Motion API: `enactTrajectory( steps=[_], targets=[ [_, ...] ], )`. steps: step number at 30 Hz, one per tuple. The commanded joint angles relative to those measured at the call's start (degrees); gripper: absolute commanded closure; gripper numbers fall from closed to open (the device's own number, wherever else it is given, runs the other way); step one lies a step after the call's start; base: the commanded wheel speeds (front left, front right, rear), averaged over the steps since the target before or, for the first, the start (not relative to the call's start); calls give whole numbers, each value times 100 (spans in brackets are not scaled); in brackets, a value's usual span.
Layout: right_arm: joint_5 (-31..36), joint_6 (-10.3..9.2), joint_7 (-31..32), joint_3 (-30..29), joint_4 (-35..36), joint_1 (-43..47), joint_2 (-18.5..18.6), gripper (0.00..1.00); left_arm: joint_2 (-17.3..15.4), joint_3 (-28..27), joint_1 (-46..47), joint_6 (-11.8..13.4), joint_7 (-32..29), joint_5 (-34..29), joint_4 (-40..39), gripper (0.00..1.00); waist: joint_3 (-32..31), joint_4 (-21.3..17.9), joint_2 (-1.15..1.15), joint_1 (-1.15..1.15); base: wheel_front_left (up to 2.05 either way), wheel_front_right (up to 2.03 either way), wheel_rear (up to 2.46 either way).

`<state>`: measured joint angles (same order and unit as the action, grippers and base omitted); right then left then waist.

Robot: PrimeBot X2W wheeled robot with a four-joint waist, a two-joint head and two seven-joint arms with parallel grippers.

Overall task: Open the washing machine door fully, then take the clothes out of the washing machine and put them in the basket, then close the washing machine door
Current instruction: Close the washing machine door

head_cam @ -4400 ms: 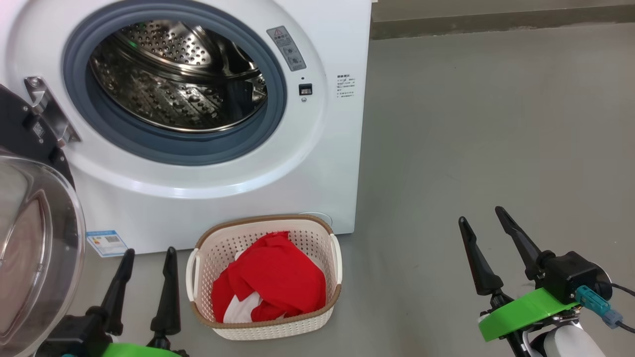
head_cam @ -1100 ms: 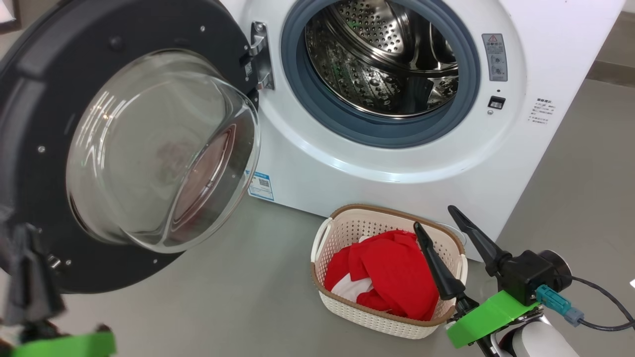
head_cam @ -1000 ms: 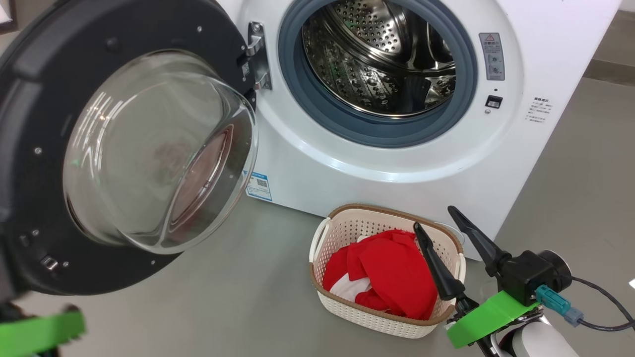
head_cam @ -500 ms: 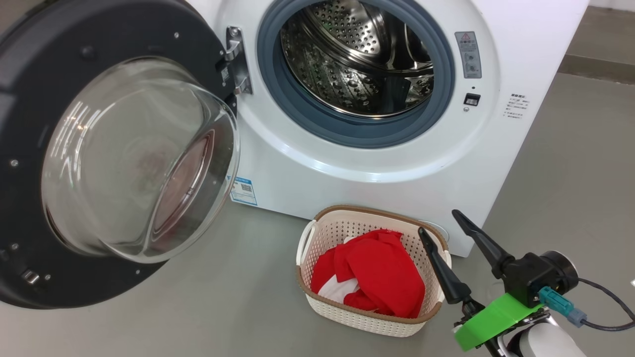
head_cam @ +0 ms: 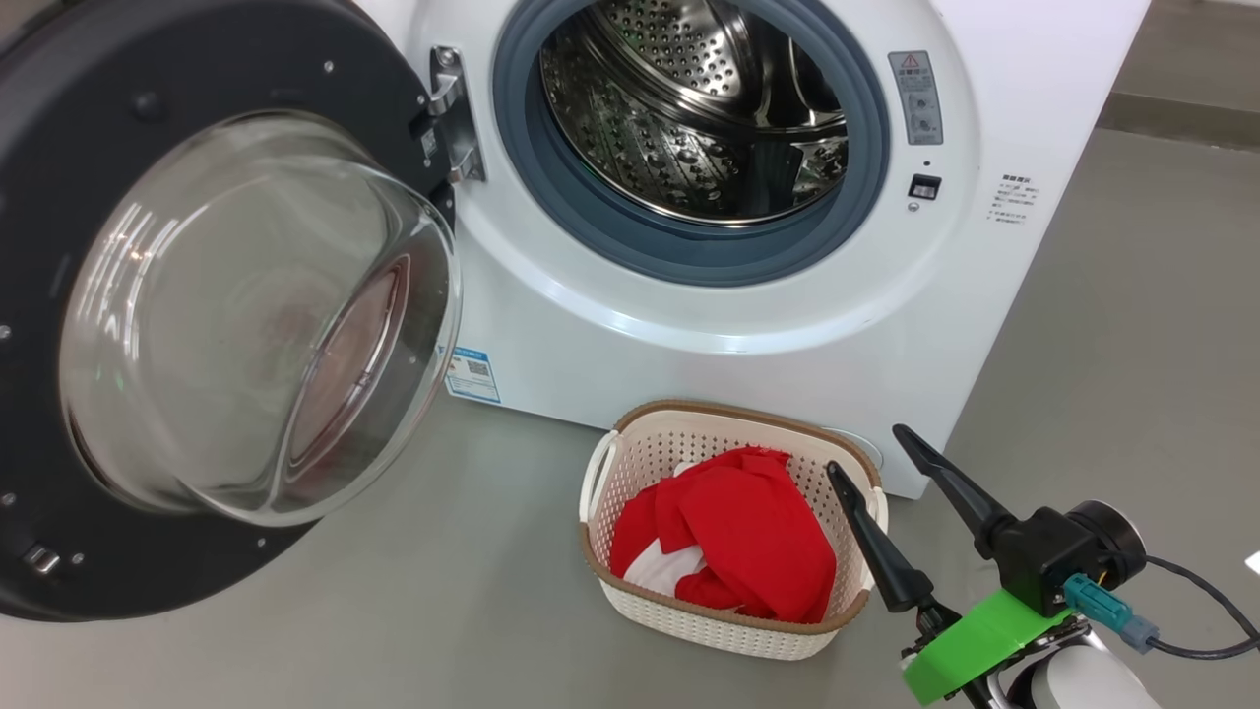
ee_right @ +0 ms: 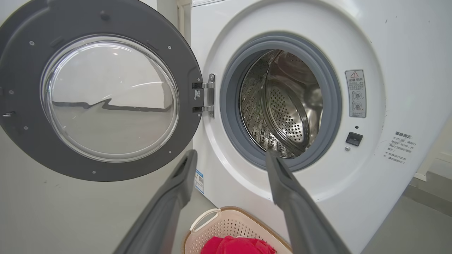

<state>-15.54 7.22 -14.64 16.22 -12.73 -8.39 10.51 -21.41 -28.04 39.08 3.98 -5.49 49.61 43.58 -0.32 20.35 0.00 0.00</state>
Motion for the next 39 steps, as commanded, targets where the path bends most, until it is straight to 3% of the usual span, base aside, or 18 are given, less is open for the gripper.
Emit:
enactTrajectory(
  steps=[1,10,21,29,39],
  targets=[
    [59,26,-36,131,117,-139,85,0,-405,-123,279,-49,-187,109,35,100,15,-17,0,0,0,0,0],
    [135,26,-36,185,115,-143,120,0,-415,-135,561,-298,-1125,572,622,100,57,-29,0,0,0,0,0],
    [135,26,-36,196,129,-150,50,0,-220,-127,484,-500,-1932,948,589,100,62,49,0,0,0,0,0],
    [128,26,-36,159,164,-126,-2,0,-8,-67,194,-558,-2417,1115,135,100,67,108,0,0,0,0,0],
    [132,26,-36,88,165,-90,-34,0,583,-149,-365,-454,-2709,1435,-1053,100,57,159,0,0,0,0,0]
  ],
)
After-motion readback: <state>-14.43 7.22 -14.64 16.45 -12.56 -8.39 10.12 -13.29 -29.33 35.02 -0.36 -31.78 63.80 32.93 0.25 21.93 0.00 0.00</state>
